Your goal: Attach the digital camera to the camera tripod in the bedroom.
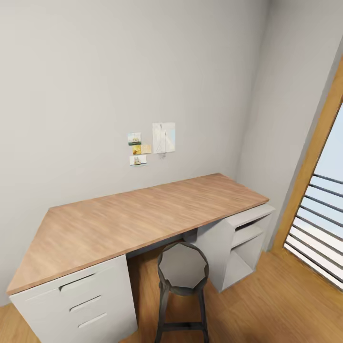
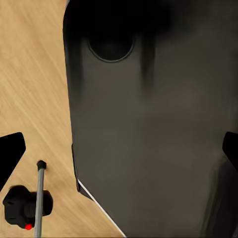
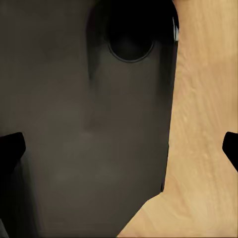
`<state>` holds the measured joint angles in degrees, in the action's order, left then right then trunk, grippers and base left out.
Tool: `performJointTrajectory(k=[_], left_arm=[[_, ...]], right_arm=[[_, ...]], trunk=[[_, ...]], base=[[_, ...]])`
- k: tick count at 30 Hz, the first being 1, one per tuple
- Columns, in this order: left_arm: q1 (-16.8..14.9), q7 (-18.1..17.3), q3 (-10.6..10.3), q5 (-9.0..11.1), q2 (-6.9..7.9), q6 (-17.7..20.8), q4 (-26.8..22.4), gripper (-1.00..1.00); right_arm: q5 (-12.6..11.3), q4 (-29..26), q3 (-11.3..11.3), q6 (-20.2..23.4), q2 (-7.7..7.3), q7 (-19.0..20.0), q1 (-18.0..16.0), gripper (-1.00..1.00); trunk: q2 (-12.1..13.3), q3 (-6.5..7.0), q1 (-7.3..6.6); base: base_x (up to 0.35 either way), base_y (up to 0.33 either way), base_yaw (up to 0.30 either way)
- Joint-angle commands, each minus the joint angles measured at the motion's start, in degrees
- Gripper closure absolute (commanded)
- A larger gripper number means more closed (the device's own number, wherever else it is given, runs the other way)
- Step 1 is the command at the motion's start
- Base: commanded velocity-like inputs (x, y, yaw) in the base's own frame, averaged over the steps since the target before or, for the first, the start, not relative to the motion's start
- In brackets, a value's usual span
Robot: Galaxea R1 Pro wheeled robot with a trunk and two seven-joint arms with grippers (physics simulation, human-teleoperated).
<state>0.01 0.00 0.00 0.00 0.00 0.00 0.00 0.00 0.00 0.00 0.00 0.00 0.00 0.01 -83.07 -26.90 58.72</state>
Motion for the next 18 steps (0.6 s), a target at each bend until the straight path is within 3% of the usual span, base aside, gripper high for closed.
performJointTrajectory(k=[1,10,18], left_arm=[[0.12,0.01,-0.08,-0.28,-0.33,-0.33,-0.33,-1.0],[0.08,0.0,-0.09,-0.26,-1.9,-2.63,-3.23,-1.0],[0.08,0.0,-0.16,-0.26,-2.31,-3.11,-5.8,-1.0]], right_arm=[[0.17,-0.33,0.08,-0.33,0.33,0.08,-0.34,-1.0],[0.18,-1.8,0.13,-0.76,3.23,0.06,-2.36,-1.0],[0.18,-3.61,0.11,-0.76,5.2,-0.22,-2.54,-1.0]], trunk=[[-0.01,-0.03,0.0],[-0.01,-0.03,0.0],[-0.01,-0.03,0.0]], base=[[0.0,0.0,0.0],[0.016,-0.02,0.0],[0.094,-0.214,0.0]])
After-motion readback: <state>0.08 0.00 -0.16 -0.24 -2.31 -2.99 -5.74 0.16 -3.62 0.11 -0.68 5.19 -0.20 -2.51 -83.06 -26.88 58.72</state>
